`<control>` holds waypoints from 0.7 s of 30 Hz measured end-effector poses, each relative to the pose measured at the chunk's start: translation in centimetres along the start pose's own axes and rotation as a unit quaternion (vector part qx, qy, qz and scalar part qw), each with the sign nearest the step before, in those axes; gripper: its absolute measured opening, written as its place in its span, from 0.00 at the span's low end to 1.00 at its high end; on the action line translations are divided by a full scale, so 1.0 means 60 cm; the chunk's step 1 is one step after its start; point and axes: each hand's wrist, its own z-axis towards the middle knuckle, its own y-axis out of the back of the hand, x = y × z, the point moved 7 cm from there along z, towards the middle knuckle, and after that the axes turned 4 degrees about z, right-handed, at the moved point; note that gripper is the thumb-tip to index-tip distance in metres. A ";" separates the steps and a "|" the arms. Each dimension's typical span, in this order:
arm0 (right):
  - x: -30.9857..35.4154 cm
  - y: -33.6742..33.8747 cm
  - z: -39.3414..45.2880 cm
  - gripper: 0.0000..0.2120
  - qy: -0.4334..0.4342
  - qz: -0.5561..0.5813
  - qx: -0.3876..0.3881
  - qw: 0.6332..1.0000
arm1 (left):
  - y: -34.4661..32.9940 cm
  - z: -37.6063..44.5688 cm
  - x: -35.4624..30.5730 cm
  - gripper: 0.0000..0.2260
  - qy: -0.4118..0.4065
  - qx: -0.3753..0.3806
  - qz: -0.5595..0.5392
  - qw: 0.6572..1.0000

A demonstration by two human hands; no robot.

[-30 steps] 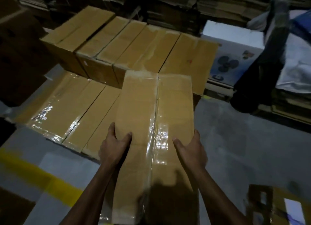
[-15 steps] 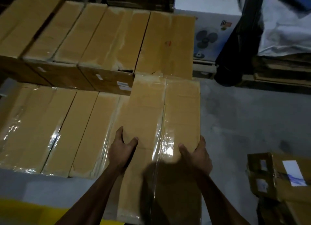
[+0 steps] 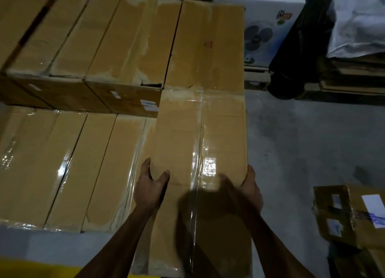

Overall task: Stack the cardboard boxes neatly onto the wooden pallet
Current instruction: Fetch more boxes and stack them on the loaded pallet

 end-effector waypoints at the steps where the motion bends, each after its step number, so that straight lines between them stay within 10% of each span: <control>1: 0.001 -0.004 0.003 0.58 0.000 0.000 0.001 1.000 | -0.002 0.006 0.003 0.29 0.000 -0.002 -0.007 1.000; 21: -0.072 -0.018 -0.052 0.44 -0.008 -0.067 0.016 0.998 | 0.002 -0.009 0.035 0.33 0.002 0.077 0.017 0.997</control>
